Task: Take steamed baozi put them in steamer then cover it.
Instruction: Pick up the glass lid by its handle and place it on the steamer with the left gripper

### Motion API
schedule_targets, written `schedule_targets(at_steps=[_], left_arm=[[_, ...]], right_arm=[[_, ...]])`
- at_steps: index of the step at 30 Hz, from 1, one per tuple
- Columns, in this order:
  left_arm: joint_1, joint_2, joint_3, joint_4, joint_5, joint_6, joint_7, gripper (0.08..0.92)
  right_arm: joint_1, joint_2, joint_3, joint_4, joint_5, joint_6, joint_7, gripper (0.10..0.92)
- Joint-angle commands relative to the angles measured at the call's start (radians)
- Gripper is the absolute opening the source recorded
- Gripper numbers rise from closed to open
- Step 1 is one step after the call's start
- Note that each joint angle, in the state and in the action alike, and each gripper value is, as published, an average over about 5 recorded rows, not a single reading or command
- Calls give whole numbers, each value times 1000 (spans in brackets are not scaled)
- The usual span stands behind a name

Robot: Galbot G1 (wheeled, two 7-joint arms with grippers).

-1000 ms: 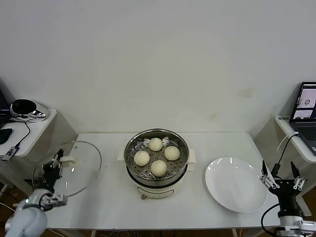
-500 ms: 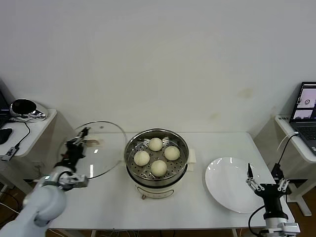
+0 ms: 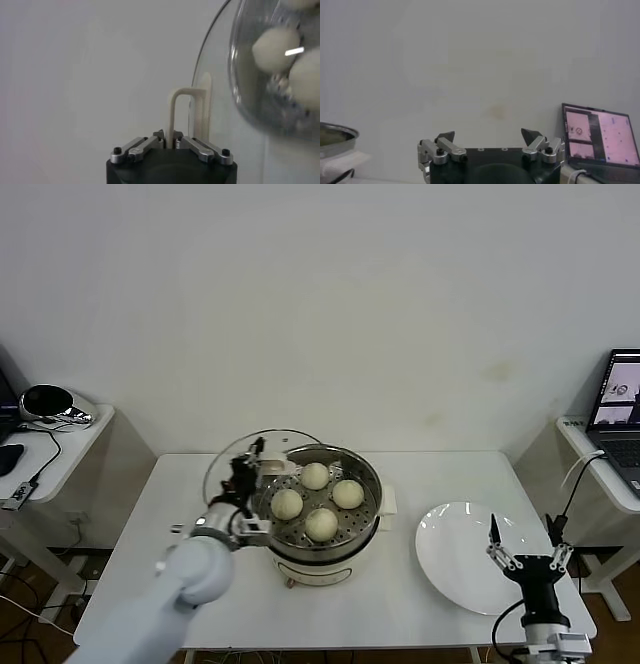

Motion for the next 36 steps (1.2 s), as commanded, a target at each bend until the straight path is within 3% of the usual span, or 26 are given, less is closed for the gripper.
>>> schedule_targets(at_steps=[1,6,20,36], left_arm=[[-91,-188,152,60,235,116,83,159],[-58,-247,131,75,310,120,97,159],[4,-297,125,81,340,118,103,159],[7,-304,104,130,334,96,87,159]], right_arm=[[1,8,-11,-5,-20,2,1,823],[3,8,-14,-8,-23,3,0,823],[2,10,-28,-11,-34,7,-1,823],[-1,6,-29,-12,-32,13,-4,823]])
